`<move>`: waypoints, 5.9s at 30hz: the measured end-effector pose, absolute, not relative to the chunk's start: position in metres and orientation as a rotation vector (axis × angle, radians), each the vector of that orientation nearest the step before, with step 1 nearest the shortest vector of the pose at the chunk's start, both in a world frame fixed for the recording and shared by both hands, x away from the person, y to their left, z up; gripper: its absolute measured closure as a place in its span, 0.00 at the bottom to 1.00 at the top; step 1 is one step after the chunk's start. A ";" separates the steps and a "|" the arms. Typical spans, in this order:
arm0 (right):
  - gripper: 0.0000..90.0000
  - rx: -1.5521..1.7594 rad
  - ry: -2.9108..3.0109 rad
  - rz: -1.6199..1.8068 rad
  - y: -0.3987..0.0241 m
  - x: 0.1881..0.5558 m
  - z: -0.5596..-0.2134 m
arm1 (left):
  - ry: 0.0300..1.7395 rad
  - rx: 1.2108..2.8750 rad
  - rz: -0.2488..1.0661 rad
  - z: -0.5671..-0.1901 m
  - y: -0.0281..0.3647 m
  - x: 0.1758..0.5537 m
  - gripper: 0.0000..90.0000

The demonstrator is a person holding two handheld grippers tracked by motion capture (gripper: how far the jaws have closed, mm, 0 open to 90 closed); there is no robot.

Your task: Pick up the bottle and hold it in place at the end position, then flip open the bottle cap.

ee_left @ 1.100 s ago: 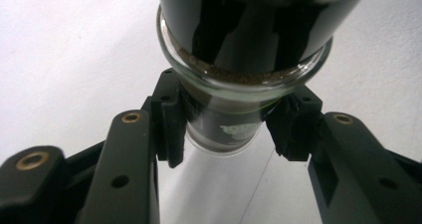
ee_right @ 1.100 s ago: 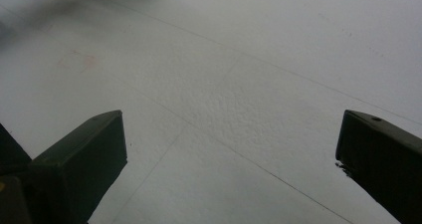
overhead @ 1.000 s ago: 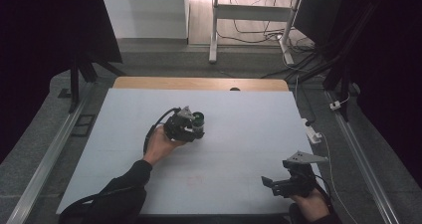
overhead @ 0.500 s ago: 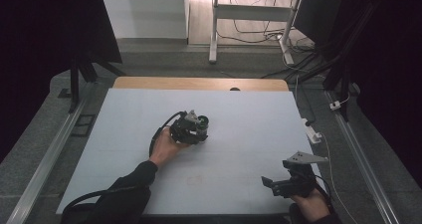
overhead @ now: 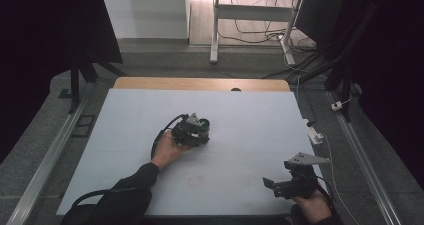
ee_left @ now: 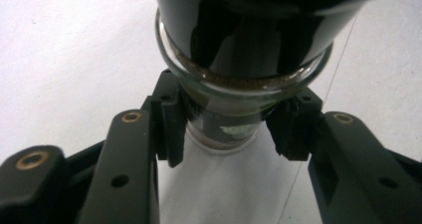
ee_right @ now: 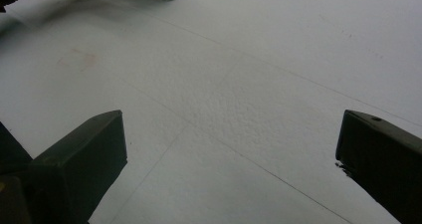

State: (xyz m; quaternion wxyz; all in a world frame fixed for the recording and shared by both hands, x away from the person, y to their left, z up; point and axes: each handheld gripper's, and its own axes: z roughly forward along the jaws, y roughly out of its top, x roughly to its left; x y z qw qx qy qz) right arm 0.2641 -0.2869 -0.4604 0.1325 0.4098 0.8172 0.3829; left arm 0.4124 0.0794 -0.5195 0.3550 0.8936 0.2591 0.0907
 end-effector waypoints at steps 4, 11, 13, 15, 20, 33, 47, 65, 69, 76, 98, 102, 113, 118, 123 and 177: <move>0.00 1.188 2.370 1.109 -0.287 0.264 -0.460 | 0.667 2.310 0.233 -0.520 0.080 0.413 0.60; 0.00 1.183 2.354 1.115 -0.287 0.263 -0.459 | 0.670 2.305 0.232 -0.520 0.080 0.413 0.60; 0.00 1.185 2.338 1.126 -0.288 0.263 -0.459 | 0.673 2.303 0.233 -0.520 0.080 0.412 0.60; 0.00 1.188 2.333 1.131 -0.288 0.262 -0.458 | 0.677 2.301 0.234 -0.521 0.080 0.412 0.60; 0.00 1.169 2.338 1.133 -0.286 0.261 -0.457 | 0.675 2.299 0.235 -0.521 0.080 0.412 0.60; 0.00 1.102 2.393 1.195 -0.277 0.263 -0.452 | 0.681 2.287 0.237 -0.522 0.080 0.411 0.60; 0.00 0.991 2.443 1.220 -0.249 0.272 -0.445 | 0.685 2.283 0.246 -0.523 0.080 0.410 0.60; 0.00 0.919 2.446 1.272 -0.217 0.295 -0.442 | 0.686 2.290 0.245 -0.522 0.080 0.410 0.60; 0.00 0.915 2.464 1.280 -0.210 0.301 -0.440 | 0.687 2.289 0.245 -0.522 0.080 0.410 0.60; 0.00 0.884 2.491 1.306 -0.193 0.314 -0.439 | 0.686 2.289 0.244 -0.522 0.080 0.410 0.60; 0.00 0.858 2.557 1.249 -0.144 0.347 -0.444 | 0.691 2.293 0.245 -0.522 0.079 0.410 0.60; 0.00 0.838 2.564 1.232 -0.135 0.352 -0.442 | 0.691 2.294 0.244 -0.522 0.079 0.410 0.60; 0.00 0.808 2.580 1.151 -0.111 0.372 -0.452 | 0.695 2.293 0.245 -0.522 0.079 0.410 0.60; 0.00 0.839 2.573 1.140 -0.108 0.380 -0.457 | 0.696 2.292 0.246 -0.522 0.079 0.410 0.60; 0.08 0.817 2.553 1.116 -0.108 0.383 -0.459 | 0.703 2.284 0.246 -0.523 0.079 0.409 0.60; 1.00 0.808 2.536 1.275 -0.106 0.396 -0.442 | 0.696 2.275 0.265 -0.525 0.080 0.407 0.60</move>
